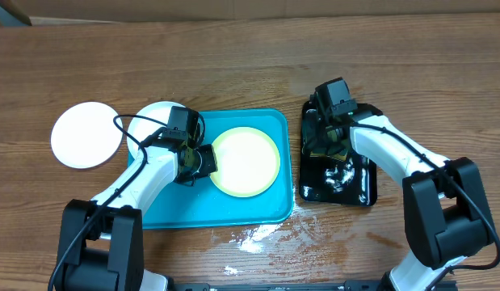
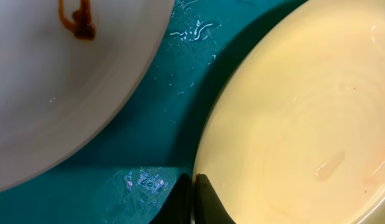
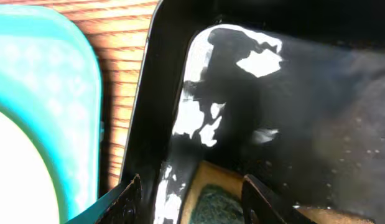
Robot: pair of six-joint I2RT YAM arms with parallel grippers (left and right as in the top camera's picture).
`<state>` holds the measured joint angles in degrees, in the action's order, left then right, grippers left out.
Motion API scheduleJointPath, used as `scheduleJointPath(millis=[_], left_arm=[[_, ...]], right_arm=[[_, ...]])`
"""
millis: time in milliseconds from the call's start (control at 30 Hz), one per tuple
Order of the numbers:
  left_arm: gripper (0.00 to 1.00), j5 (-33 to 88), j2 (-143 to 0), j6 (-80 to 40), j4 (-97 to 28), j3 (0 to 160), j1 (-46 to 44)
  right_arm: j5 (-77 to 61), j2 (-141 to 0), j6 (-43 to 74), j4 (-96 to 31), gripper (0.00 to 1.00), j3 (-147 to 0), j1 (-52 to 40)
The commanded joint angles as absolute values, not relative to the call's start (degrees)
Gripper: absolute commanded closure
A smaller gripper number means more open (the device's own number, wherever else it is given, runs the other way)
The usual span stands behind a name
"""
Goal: Clean dirty plates on tray and stack at the side
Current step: 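Return the sponge to the black tray with the right gripper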
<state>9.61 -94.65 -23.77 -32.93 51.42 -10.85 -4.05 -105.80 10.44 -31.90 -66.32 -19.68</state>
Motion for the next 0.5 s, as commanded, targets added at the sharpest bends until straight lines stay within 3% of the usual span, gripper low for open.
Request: scheduleJointPath(millis=[0,300,467], left_arm=[[0.96,9.0,-95.1,-22.7,-32.6,52.2,-10.9],[0.96,9.0,-95.1,-22.6,-32.3,52.2,-10.9],[0.96,7.5,-95.1,-21.5,-32.3,52.4,-10.9]], right_arm=[[-4.6,-104.3,10.2,-30.9,0.47,-67.5,-21.5],[-3.5,-104.2,10.2,-28.6,0.42,-67.7,-23.0],[-3.1,-102.7,10.4,-35.3,0.37,-73.3,-21.8]])
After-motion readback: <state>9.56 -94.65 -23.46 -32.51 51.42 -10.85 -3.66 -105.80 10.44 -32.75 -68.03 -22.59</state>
